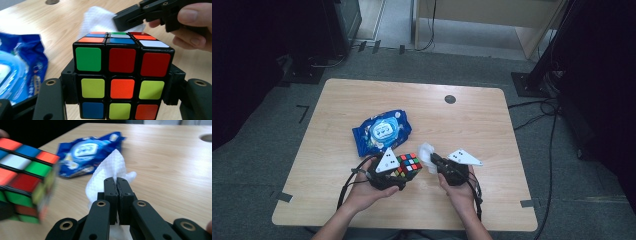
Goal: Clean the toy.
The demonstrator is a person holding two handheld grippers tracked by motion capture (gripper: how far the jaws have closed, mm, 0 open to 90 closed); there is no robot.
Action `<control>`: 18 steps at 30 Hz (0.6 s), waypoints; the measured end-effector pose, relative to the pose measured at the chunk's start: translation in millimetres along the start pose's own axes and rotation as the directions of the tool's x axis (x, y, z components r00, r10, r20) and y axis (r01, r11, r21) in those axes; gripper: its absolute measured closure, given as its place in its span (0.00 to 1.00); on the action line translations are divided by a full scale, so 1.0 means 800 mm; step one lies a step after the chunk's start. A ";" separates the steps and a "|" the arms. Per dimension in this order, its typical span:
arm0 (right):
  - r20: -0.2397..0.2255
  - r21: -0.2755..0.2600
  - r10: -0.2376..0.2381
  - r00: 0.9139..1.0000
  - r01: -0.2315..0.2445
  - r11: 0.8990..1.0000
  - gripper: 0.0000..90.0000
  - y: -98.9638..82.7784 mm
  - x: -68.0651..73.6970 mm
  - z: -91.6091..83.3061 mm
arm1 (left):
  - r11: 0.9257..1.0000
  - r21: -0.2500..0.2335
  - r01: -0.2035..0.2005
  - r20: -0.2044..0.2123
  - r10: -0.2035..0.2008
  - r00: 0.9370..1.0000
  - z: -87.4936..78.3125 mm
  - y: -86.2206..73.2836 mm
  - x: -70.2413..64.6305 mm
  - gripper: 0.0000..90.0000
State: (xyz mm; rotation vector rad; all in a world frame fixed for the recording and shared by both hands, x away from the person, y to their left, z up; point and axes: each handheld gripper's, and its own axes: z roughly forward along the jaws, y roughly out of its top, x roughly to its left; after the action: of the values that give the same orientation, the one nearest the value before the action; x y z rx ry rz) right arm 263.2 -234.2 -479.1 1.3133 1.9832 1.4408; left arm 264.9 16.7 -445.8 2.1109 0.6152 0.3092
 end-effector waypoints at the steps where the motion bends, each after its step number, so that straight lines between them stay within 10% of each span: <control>1: 0.016 0.003 0.011 1.000 -0.011 1.000 0.99 -0.001 -0.006 0.000 | 1.000 -0.002 0.007 -0.006 -0.007 1.000 -0.001 -0.001 0.003 0.38; 8: 0.048 -0.045 0.081 0.996 -0.079 0.996 0.76 0.002 -0.024 -0.011 | 0.997 -0.034 0.075 -0.035 -0.077 0.996 -0.014 -0.001 0.023 0.38; 18: -0.198 -0.026 0.067 0.978 -0.074 0.997 0.44 0.003 0.039 0.001 | 0.973 -0.113 0.199 -0.031 -0.204 0.979 -0.038 0.001 0.048 0.38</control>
State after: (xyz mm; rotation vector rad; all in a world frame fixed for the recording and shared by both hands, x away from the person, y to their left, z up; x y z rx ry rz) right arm 249.3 -207.8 -470.6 1.2818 2.0424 1.6893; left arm 284.8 58.0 -428.2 1.9228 0.8128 0.2677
